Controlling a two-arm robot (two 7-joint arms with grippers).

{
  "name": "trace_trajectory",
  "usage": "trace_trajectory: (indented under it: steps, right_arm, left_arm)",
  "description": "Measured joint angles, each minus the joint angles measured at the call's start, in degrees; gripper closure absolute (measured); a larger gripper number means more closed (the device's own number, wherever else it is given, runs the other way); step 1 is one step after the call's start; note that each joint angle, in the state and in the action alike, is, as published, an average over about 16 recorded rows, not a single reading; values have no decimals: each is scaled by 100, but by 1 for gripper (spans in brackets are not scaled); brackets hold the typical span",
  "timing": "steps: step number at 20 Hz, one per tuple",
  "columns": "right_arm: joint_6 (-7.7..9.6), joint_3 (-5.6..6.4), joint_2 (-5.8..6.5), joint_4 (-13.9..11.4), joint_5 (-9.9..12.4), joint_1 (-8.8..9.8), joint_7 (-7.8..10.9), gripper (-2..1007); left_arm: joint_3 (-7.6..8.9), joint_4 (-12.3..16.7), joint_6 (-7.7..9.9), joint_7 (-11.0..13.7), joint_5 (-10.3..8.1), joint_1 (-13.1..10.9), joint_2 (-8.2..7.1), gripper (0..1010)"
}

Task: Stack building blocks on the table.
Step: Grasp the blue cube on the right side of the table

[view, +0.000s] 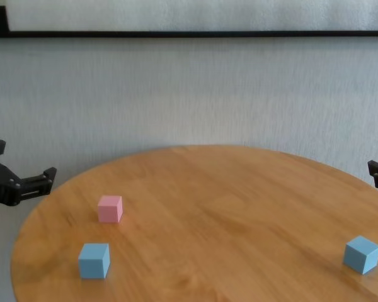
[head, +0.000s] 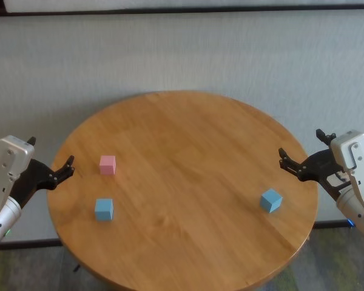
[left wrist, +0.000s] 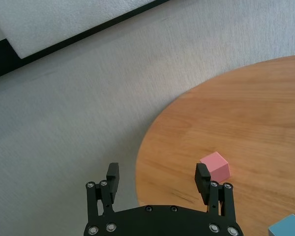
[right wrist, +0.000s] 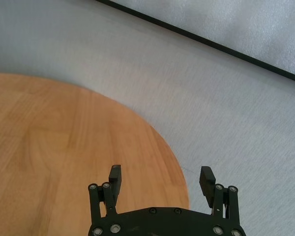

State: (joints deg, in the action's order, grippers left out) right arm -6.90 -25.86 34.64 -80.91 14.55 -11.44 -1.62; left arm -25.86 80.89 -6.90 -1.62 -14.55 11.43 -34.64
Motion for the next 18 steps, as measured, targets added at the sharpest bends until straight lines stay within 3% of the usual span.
trace_trajectory:
  steps: [18]
  right_arm:
    - [0,0,0,0,0,0,0,0]
  left_arm:
    - [0,0,0,0,0,0,0,10]
